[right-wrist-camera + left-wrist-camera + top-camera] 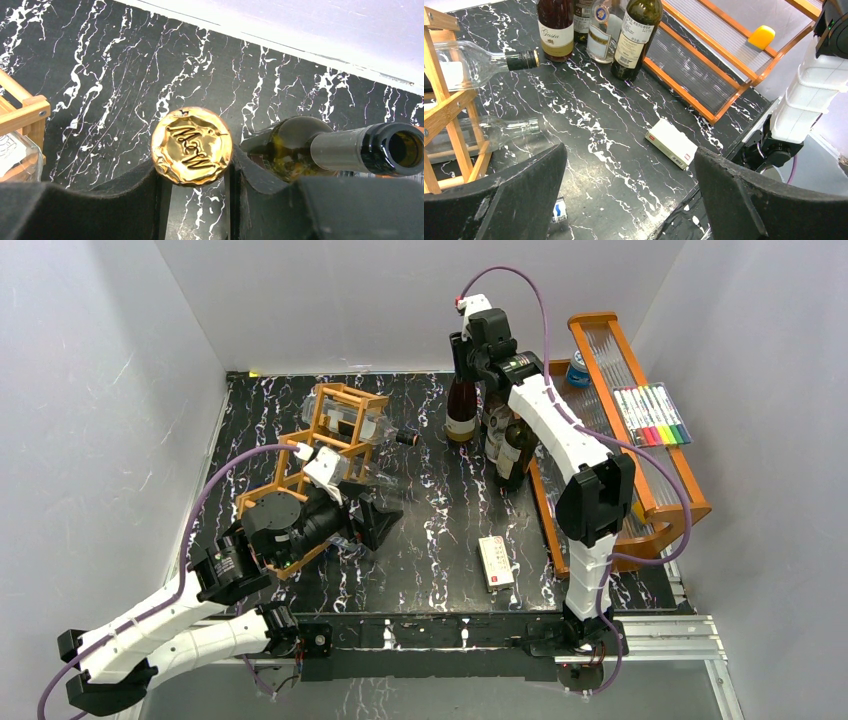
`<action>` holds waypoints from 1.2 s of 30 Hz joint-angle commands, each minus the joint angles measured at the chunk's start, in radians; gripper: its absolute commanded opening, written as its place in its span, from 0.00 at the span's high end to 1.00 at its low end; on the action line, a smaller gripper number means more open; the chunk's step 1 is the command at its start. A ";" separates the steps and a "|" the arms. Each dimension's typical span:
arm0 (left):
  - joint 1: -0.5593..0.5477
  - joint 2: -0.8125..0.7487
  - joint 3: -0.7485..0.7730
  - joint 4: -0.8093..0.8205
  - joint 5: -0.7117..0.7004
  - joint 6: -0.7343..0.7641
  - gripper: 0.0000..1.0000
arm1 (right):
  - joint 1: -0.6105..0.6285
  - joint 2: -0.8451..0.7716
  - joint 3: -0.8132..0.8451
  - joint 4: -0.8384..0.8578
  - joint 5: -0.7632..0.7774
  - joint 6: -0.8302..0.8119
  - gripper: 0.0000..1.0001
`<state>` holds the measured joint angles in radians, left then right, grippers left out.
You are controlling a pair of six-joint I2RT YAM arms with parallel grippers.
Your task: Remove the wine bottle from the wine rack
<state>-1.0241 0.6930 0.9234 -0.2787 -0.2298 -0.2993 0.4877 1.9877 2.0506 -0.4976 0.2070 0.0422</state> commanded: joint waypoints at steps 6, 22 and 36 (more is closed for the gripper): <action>-0.004 -0.007 0.039 -0.009 -0.026 0.010 0.02 | -0.016 -0.077 0.002 0.331 0.026 -0.031 1.00; -0.004 -0.023 0.025 -0.020 -0.041 0.012 0.02 | -0.015 -0.174 0.035 0.175 -0.016 0.012 0.02; -0.004 -0.057 0.008 -0.008 -0.100 0.012 0.02 | 0.094 -0.532 -0.553 0.209 -0.498 0.198 0.02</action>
<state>-1.0245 0.6590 0.9249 -0.2958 -0.2882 -0.2958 0.5220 1.4712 1.6203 -0.3397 -0.1417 0.2008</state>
